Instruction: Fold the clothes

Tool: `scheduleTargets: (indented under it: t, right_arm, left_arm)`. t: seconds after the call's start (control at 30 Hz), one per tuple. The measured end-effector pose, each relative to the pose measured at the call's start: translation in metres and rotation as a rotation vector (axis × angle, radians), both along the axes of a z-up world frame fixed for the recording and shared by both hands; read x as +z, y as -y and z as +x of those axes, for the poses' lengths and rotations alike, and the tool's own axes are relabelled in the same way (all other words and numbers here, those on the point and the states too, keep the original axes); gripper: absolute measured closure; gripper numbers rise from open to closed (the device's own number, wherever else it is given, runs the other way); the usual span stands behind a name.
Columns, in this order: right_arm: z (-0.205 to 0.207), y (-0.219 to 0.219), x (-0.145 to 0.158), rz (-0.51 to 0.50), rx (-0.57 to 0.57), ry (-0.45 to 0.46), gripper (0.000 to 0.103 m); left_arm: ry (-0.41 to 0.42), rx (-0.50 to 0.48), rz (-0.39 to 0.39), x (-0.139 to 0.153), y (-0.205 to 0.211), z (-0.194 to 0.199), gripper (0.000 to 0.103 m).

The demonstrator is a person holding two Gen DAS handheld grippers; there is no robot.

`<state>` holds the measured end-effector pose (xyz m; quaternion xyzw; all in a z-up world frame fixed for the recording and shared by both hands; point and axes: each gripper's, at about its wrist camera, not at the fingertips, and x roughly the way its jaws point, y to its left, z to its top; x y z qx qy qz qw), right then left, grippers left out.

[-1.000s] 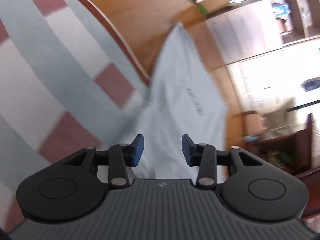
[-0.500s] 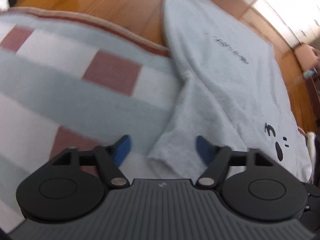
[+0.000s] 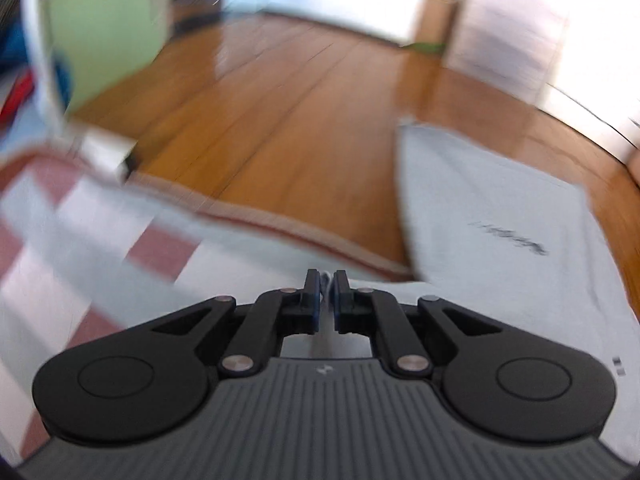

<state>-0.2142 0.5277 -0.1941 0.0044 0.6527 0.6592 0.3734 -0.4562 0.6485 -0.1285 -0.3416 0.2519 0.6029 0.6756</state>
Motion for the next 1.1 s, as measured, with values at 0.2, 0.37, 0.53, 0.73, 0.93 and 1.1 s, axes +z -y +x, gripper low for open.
scheduleTargets:
  t: [0.2, 0.37, 0.53, 0.73, 0.93, 1.1]
  right_arm:
    - [-0.017, 0.022, 0.003, 0.052, 0.127, 0.339, 0.086]
    - [-0.024, 0.063, 0.033, 0.207, 0.168, 0.580, 0.060]
    - [-0.049, 0.079, 0.040, 0.286, 0.336, 0.824, 0.058]
    - [-0.064, 0.081, 0.025, 0.290, 0.430, 0.922, 0.048]
    - [-0.050, 0.068, 0.010, 0.218, 0.306, 0.920, 0.090]
    - [-0.029, 0.067, 0.016, 0.190, 0.278, 0.717, 0.101]
  left_arm:
    - [0.065, 0.171, -0.162, -0.028, -0.003, -0.044, 0.090]
    - [0.149, -0.005, -0.308, -0.044, 0.016, -0.013, 0.043]
    - [0.270, -0.033, -0.412, -0.053, 0.045, -0.013, 0.043]
    - [0.190, -0.025, -0.449, -0.063, 0.053, -0.003, 0.027]
    - [0.155, -0.034, -0.352, -0.056, 0.060, 0.005, 0.099]
    - [-0.411, -0.055, 0.028, 0.003, 0.102, 0.036, 0.101]
